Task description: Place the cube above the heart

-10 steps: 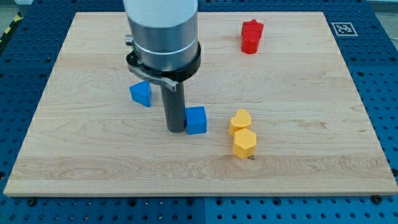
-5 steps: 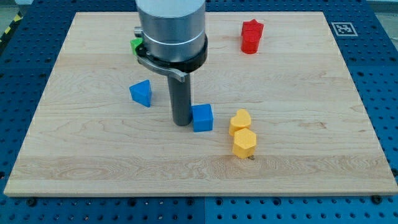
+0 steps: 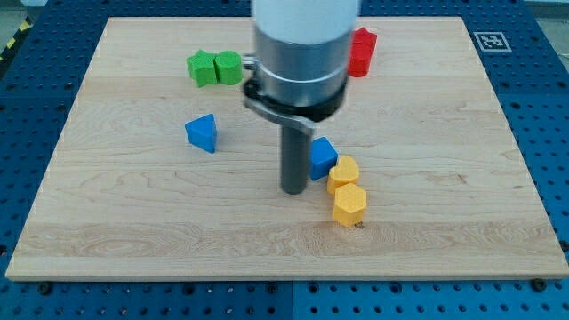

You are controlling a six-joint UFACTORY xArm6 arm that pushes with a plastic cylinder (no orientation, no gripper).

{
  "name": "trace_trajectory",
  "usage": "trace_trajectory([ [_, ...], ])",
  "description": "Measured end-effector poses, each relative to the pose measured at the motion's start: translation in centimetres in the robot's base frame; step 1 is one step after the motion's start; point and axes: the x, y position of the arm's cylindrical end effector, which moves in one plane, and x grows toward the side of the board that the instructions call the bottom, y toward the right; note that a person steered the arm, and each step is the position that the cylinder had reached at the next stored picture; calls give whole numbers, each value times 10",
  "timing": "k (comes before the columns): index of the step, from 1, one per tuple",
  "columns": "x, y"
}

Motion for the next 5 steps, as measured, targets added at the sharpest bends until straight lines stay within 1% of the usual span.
trace_trajectory([
  [1,-15,22],
  [2,-21,39],
  [3,-22,23],
  [4,-52,7],
  [5,-68,18],
])
